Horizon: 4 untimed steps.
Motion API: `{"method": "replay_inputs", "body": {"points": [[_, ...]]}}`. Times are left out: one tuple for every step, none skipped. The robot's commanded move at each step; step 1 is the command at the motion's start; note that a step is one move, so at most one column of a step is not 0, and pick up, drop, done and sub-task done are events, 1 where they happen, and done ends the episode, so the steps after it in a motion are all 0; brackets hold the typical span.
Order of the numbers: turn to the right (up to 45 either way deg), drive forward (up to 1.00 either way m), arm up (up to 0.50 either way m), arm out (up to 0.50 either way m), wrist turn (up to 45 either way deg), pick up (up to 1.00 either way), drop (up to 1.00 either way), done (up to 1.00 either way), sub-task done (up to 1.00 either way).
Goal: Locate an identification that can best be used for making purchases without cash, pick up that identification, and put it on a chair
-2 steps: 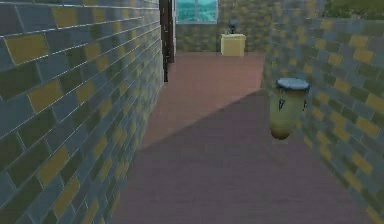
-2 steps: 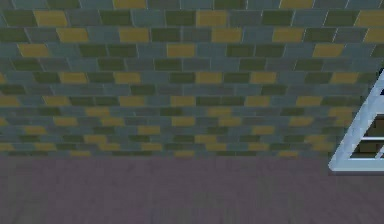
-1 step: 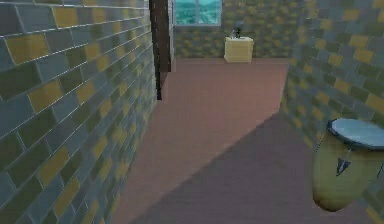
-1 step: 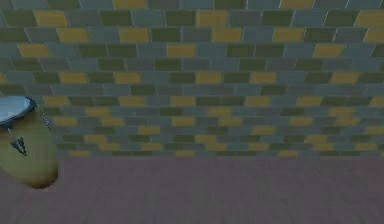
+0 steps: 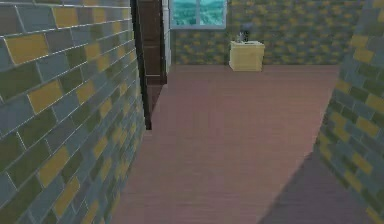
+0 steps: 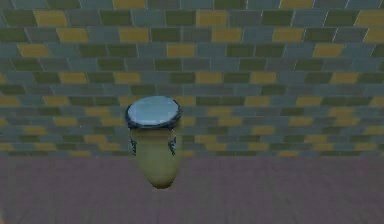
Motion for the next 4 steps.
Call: {"method": "replay_inputs", "body": {"points": [[0.0, 1.00, 0.00, 0.00, 0.0, 0.00, 0.00, 0.00, 0.00], [0.0, 1.00, 0.00, 0.00, 0.0, 0.00, 0.00, 0.00, 0.00], [6.0, 0.00, 0.00, 0.00, 0.0, 0.00, 0.00, 0.00, 0.00], [0.0, 0.60, 0.00, 0.00, 0.0, 0.00, 0.00, 0.00, 0.00]]}}
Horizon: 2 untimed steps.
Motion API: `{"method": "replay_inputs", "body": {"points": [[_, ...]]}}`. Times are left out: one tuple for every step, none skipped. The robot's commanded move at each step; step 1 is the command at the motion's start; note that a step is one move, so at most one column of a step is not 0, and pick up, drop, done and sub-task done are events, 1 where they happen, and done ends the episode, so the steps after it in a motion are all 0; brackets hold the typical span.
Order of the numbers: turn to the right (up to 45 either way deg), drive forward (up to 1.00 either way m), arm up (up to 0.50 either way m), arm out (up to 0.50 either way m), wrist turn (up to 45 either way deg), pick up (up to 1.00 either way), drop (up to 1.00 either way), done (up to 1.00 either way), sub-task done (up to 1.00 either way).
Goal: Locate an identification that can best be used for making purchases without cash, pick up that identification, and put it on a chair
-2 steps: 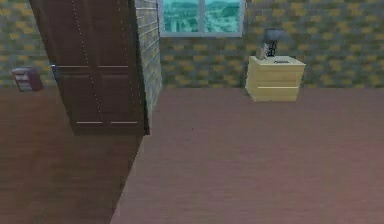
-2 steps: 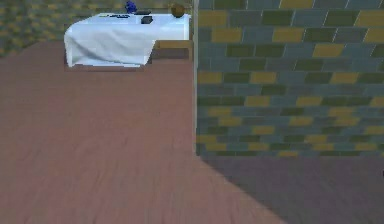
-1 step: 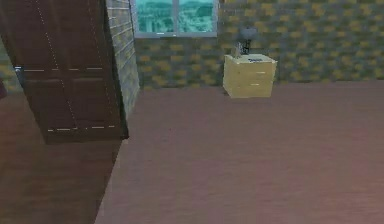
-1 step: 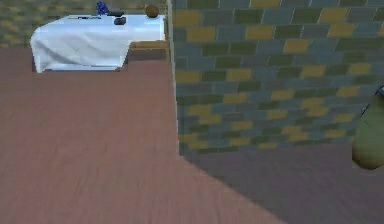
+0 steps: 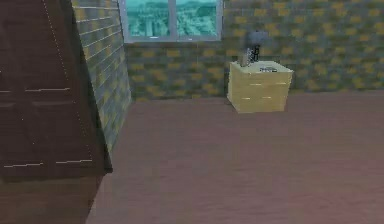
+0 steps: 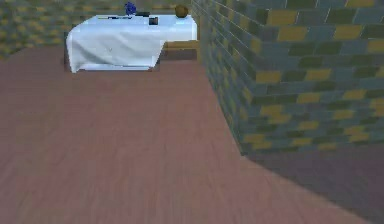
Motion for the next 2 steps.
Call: {"method": "replay_inputs", "body": {"points": [[-45.0, 0.00, 0.00, 0.00, 0.0, 0.00, 0.00, 0.00, 0.00], [-3.0, 0.00, 0.00, 0.00, 0.0, 0.00, 0.00, 0.00, 0.00]]}}
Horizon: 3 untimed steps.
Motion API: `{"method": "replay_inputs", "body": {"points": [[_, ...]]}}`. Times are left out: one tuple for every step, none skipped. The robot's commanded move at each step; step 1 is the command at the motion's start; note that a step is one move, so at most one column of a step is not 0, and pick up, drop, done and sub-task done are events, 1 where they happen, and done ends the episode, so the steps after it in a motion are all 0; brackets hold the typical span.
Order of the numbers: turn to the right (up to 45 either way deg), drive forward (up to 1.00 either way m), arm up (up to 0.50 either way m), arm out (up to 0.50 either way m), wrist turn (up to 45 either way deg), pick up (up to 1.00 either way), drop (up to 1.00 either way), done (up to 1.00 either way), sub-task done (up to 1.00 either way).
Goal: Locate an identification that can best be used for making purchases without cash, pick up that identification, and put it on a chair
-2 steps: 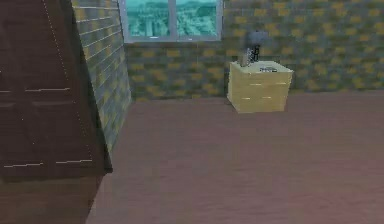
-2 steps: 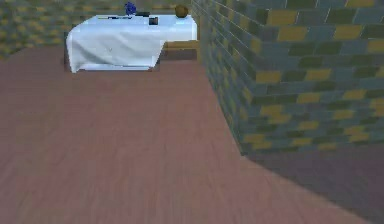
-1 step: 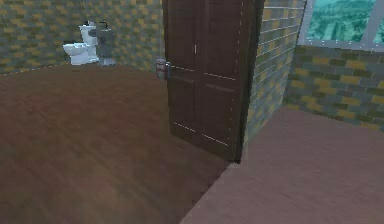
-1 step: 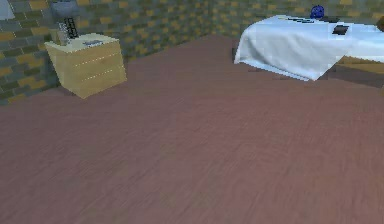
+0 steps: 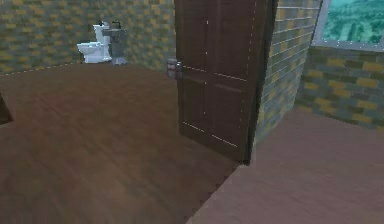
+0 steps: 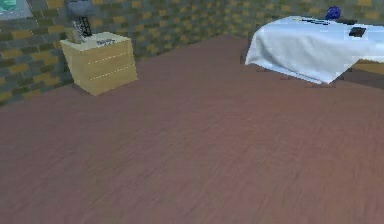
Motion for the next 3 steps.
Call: {"method": "replay_inputs", "body": {"points": [[0.0, 0.45, 0.00, 0.00, 0.0, 0.00, 0.00, 0.00, 0.00], [-39.0, 0.00, 0.00, 0.00, 0.0, 0.00, 0.00, 0.00, 0.00], [0.0, 1.00, 0.00, 0.00, 0.0, 0.00, 0.00, 0.00, 0.00]]}}
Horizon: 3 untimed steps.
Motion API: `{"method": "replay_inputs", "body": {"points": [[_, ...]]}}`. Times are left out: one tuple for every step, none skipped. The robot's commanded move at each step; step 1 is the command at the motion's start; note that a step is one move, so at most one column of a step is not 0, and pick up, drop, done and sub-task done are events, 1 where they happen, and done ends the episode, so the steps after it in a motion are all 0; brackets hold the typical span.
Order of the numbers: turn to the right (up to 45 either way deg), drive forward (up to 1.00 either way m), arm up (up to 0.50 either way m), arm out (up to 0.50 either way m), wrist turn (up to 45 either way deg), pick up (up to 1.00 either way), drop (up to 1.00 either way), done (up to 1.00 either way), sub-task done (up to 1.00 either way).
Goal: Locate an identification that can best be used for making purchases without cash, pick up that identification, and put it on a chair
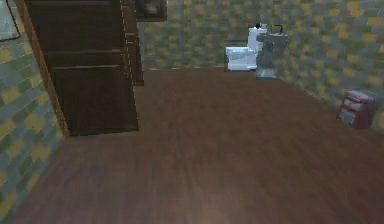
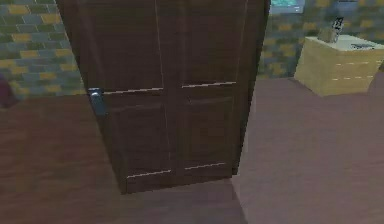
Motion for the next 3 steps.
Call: {"method": "replay_inputs", "body": {"points": [[0.0, 1.00, 0.00, 0.00, 0.0, 0.00, 0.00, 0.00, 0.00], [0.0, 1.00, 0.00, 0.00, 0.0, 0.00, 0.00, 0.00, 0.00], [-21.0, 0.00, 0.00, 0.00, 0.0, 0.00, 0.00, 0.00, 0.00]]}}
